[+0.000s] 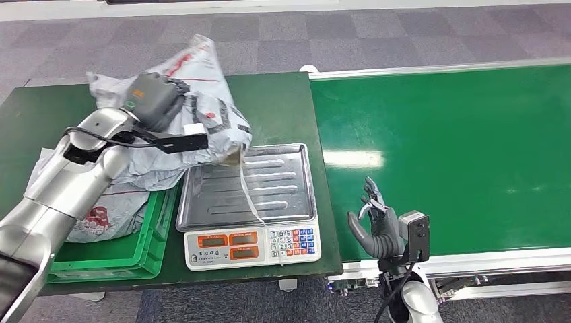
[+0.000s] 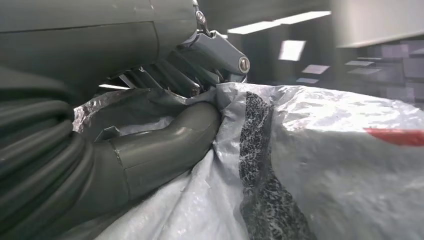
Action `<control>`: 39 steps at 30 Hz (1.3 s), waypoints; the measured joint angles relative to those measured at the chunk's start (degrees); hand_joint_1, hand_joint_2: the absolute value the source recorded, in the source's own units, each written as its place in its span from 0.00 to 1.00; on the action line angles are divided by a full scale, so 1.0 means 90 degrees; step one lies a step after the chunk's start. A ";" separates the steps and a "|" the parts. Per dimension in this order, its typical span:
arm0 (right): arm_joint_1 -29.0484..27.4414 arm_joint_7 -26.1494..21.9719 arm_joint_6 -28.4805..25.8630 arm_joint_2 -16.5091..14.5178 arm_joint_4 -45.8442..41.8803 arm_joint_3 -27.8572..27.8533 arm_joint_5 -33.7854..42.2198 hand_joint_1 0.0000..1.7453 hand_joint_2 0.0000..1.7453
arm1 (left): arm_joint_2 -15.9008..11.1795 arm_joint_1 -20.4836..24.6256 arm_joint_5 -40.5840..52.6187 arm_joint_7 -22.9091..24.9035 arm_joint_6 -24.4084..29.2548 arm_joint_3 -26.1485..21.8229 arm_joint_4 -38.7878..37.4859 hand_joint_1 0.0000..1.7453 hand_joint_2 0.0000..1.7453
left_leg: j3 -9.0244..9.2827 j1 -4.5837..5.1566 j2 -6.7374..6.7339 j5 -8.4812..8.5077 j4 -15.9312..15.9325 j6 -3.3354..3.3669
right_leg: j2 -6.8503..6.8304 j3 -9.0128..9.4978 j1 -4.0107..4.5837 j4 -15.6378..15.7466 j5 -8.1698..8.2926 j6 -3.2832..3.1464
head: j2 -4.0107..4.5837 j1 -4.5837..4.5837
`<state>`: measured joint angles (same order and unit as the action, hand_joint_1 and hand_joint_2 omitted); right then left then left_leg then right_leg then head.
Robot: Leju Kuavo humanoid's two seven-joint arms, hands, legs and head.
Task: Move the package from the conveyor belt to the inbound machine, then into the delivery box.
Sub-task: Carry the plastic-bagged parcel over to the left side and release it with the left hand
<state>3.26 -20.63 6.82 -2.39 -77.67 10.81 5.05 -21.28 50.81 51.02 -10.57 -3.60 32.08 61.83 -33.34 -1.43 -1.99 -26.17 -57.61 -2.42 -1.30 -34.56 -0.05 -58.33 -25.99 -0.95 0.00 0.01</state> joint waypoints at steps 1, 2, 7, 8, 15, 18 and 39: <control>-0.0043 0.0028 -0.0006 -0.0001 -0.0064 -0.0038 -0.0034 0.00 1.00 | -0.0081 -0.0131 0.0100 0.0068 0.0097 -0.0211 -0.0040 1.00 1.00 | 0.0000 0.0000 0.0000 0.0000 0.0001 0.0000 | -0.0001 0.0000 0.0000 0.0000 -0.0001 -0.0002 | 0.0000 0.0000; -0.0082 0.0068 -0.0015 -0.0002 -0.0130 -0.0077 -0.0070 0.00 1.00 | -0.0143 -0.0285 0.0170 0.0141 0.0151 -0.0418 -0.0059 1.00 1.00 | 0.0000 0.0000 0.0001 0.0000 0.0001 0.0000 | -0.0002 -0.0001 0.0000 0.0000 -0.0002 -0.0003 | 0.0000 0.0000; -0.0271 0.0263 -0.0036 -0.0016 -0.0464 -0.0306 -0.0243 0.00 1.00 | -0.0214 -0.1236 0.0299 0.0535 0.0286 -0.1473 0.0166 1.00 1.00 | -0.0001 0.0008 0.0000 -0.0003 0.0001 -0.0001 | -0.0002 -0.0001 -0.0002 0.0000 -0.0005 -0.0004 | -0.0001 0.0000; -0.0294 0.0286 -0.0030 -0.0021 -0.0503 -0.0350 -0.0270 0.00 1.00 | -0.0206 -0.1443 0.0278 0.0570 0.0297 -0.1667 0.0266 1.00 1.00 | -0.0001 0.0009 -0.0002 -0.0004 0.0001 -0.0002 | 0.0001 -0.0002 -0.0002 0.0000 -0.0005 -0.0004 | 0.0000 0.0000; -0.0301 0.0354 0.0032 -0.0038 -0.0587 -0.0544 -0.0405 0.00 1.00 | -0.0094 -0.2779 0.0051 0.0589 0.0215 -0.2646 0.1208 1.00 1.00 | -0.0002 0.0011 -0.0002 -0.0007 0.0001 -0.0002 | 0.0000 -0.0004 -0.0008 0.0002 -0.0006 -0.0003 | 0.0000 0.0001; -0.0293 0.0398 0.0032 -0.0054 -0.0600 -0.0586 -0.0429 0.00 1.00 | -0.0079 -0.3067 0.0155 0.0736 0.0186 -0.2870 0.1532 1.00 1.00 | -0.0002 0.0009 0.0000 -0.0006 0.0001 -0.0003 | -0.0003 -0.0005 -0.0006 0.0001 -0.0006 -0.0004 | 0.0000 0.0001; -0.0235 0.0445 -0.0041 -0.0264 -0.0623 -0.0733 -0.0594 0.00 1.00 | -0.0067 -0.3432 0.2305 0.1991 0.0245 -0.3340 0.2119 0.00 1.00 | -0.0003 0.0009 0.0003 -0.0005 0.0002 -0.0004 | -0.0006 -0.0006 -0.0006 0.0000 -0.0006 -0.0005 | 0.0000 0.0001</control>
<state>1.15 -16.62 6.45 -4.77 -83.27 4.22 -0.30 -21.88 19.93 71.77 7.35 -1.39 2.02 80.90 -33.37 -1.35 -1.96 -26.21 -57.59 -2.46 -1.36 -34.61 -0.10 -58.32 -26.04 -0.99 0.00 0.01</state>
